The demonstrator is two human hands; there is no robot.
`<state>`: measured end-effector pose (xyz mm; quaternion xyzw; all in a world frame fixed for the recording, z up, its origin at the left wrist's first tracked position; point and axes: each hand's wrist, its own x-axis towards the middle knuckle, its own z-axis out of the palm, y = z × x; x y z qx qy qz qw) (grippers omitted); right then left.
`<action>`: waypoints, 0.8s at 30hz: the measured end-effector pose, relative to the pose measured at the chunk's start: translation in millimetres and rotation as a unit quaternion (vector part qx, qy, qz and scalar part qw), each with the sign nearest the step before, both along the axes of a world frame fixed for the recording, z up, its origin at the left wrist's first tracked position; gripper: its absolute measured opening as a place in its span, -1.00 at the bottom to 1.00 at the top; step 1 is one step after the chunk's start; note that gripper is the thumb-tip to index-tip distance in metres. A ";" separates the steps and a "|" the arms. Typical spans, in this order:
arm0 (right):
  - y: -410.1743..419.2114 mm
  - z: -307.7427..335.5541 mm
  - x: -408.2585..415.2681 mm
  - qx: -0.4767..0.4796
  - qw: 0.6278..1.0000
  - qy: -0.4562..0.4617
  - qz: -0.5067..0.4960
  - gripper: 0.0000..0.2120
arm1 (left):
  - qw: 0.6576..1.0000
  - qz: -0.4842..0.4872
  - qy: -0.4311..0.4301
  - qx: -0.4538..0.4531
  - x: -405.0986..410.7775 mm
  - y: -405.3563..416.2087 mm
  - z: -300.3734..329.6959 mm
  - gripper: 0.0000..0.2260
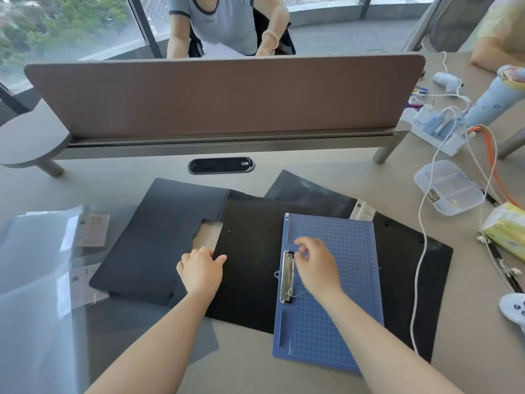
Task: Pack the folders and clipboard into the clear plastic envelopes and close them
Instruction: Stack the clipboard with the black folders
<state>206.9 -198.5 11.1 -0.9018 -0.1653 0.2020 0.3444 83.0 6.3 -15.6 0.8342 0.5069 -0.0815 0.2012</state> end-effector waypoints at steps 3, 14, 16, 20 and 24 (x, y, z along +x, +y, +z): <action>16.5 -4.4 -14.9 -0.005 0.999 0.026 0.040 -0.73 | 1.000 -0.001 0.007 -0.014 0.2 -1.4 -0.5 -0.76; 38.6 -17.7 -47.5 -0.066 0.987 0.054 0.137 -0.55 | 0.998 -0.043 -0.033 -0.023 -6.3 -3.9 2.9 -0.71; 39.2 -21.4 -53.6 -0.084 0.985 0.044 0.144 -0.54 | 0.997 -0.049 -0.039 -0.040 -4.0 -4.7 1.8 -0.63; 40.5 -25.6 -62.0 -0.102 0.982 0.045 0.150 -0.52 | 0.998 -0.050 -0.018 -0.044 3.5 -2.6 1.8 -0.57; 41.6 -27.2 -66.4 -0.105 0.982 0.042 0.153 -0.52 | 0.997 -0.049 0.017 -0.052 8.9 1.7 -1.1 -0.57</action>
